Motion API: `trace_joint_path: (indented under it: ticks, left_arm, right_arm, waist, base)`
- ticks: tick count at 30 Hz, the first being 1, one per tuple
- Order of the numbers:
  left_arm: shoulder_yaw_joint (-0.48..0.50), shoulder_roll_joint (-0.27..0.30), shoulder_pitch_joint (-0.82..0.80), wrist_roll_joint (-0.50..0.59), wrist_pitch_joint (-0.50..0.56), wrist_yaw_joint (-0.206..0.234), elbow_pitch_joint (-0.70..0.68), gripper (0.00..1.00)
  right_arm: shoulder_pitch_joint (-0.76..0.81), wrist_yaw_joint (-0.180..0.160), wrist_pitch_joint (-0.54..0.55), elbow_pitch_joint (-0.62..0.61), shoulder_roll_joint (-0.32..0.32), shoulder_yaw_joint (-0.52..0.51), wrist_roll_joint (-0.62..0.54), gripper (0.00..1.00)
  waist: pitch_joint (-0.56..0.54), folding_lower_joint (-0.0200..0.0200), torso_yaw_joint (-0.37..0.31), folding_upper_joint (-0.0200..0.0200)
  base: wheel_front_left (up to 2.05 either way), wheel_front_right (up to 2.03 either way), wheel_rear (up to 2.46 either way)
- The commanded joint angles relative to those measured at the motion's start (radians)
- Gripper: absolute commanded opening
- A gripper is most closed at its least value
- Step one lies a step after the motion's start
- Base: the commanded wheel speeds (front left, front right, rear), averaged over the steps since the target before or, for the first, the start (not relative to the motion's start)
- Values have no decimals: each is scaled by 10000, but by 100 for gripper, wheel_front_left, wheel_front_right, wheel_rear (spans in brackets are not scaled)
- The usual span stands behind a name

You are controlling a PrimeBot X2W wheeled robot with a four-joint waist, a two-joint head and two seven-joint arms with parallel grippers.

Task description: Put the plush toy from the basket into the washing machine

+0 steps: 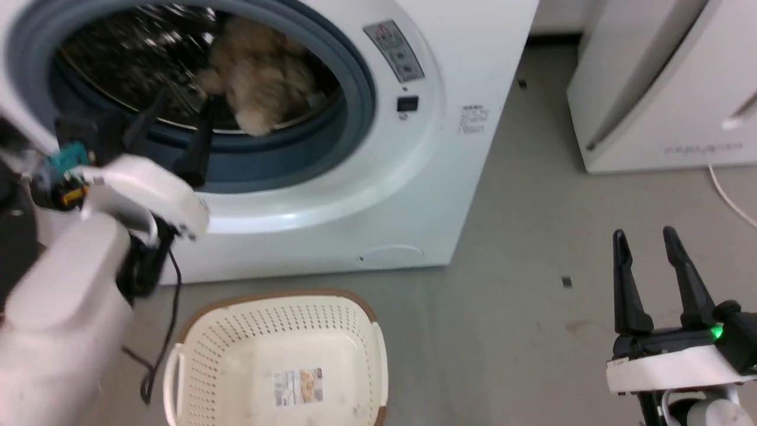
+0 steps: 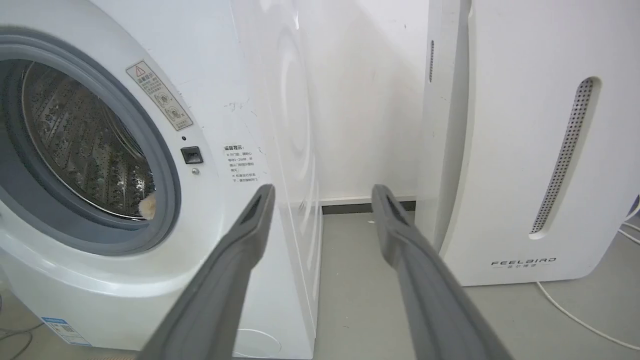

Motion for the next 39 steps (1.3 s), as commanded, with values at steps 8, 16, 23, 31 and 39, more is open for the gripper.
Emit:
trace_joint_path:
  ticks: [8,16,23,31,39]
  left_arm:
    - [2658,-495,3895,1329,-49,1233,-3077,100]
    - [4171,-1137,6679,2352,-50,1684,-4478,100]
    - [4789,-1825,8312,3369,-50,1658,-5015,100]
    - [5385,-2613,9298,4508,-51,1248,-5237,100]
    - [5833,-3141,9554,5037,-51,778,-5085,100]
  right_arm:
    - [625,-9,-47,145,-4,17,-167,100]
    - [960,-9,-47,189,-4,108,-211,100]
    - [1293,-9,-47,211,-4,125,-95,100]
    - [1528,-9,-47,301,-4,274,-161,100]
    - [1602,-9,-47,330,-4,306,-185,100]
  waist:
    - [-1353,2,680,-1]
    - [-1840,2,744,-1]
    - [-2142,2,826,-1]
    - [-2188,2,910,-1]
    - [-2165,2,920,-1]
  base:
    - [0,0,0]
    - [0,0,0]
    - [0,0,0]
    - [0,0,0]
    - [0,0,0]
